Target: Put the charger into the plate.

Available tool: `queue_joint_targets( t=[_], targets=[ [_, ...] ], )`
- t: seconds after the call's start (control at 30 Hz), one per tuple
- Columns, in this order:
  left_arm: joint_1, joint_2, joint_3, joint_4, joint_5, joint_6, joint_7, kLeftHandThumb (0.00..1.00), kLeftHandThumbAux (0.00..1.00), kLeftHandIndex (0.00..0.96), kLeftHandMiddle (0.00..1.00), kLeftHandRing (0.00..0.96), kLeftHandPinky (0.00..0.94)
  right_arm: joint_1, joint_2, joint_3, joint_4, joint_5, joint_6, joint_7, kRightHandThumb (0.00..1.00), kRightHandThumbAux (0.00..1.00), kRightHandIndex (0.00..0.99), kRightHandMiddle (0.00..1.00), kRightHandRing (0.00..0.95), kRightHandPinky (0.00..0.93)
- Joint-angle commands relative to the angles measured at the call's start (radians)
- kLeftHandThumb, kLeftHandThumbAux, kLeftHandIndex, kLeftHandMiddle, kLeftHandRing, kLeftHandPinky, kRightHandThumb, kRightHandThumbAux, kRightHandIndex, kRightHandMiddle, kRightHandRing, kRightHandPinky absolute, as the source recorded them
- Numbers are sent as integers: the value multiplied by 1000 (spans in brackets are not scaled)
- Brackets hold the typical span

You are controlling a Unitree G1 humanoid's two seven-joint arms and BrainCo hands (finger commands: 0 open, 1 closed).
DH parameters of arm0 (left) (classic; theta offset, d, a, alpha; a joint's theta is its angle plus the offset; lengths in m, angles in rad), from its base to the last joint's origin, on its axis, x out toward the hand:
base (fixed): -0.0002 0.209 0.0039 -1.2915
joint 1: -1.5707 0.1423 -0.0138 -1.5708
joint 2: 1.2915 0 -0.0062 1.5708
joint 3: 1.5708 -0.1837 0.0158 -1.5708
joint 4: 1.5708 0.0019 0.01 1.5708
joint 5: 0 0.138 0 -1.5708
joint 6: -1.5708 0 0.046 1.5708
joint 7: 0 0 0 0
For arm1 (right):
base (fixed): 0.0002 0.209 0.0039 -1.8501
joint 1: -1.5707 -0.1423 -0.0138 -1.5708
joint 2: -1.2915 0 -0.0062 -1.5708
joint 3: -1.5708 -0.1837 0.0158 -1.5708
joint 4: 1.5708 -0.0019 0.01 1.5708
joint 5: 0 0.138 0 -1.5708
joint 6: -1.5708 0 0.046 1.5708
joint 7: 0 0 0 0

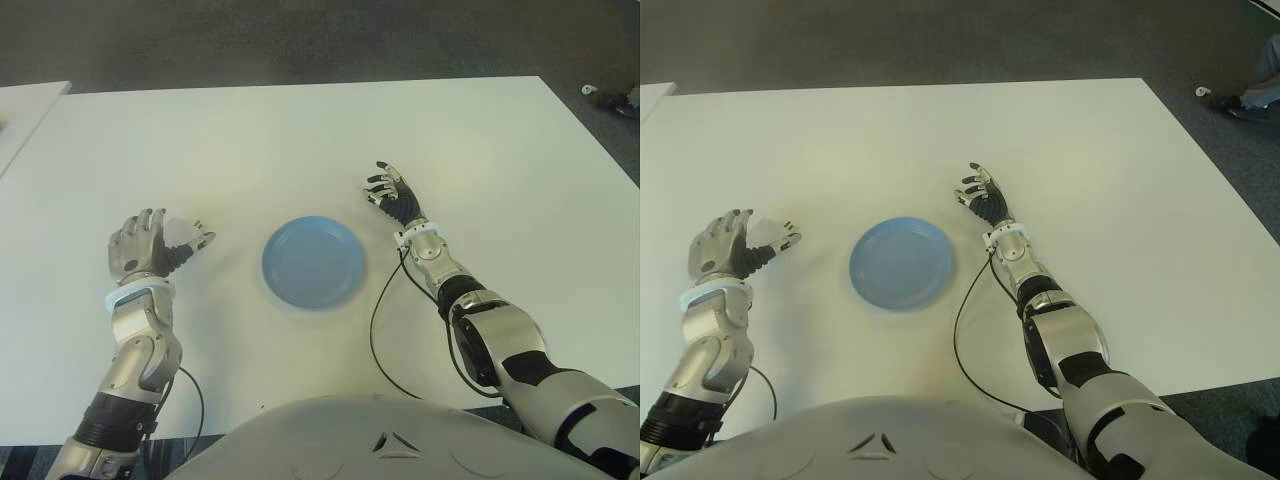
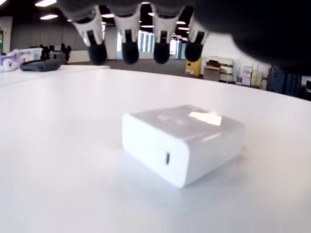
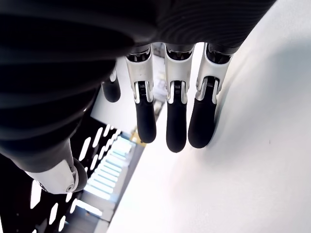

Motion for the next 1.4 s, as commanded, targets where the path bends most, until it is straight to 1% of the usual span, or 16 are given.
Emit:
queue_joint_targets(
  t=[0.03,0.27,0.43,0.7,0.97,1.4],
  targets=[
    [-39,-27,-15,103,-16,-17,16,176,160,0,0,0,0,76,33,29,55,-37,54,28,16,662,89,306,337,335],
    [-101,-38,-23,229,-16,-38,53,170,164,0,0,0,0,76,33,29,55,-37,49,25,27,684,92,307,334,327],
    [-128,-35,-29,292,-15,-52,89,167,169,0,0,0,0,79,33,27,56,-34,45,28,36,687,94,302,328,323],
    [-162,-34,-30,360,-22,-66,132,176,183,0,0,0,0,80,31,24,56,-30,39,35,52,678,95,298,324,328],
    [-190,-35,-38,415,-25,-67,162,177,179,0,0,0,0,81,27,27,56,-35,32,32,41,670,102,301,328,333],
    [-243,-34,-45,524,-44,-78,204,182,182,0,0,0,0,84,23,29,59,-38,26,31,35,661,105,309,330,317]
  ],
)
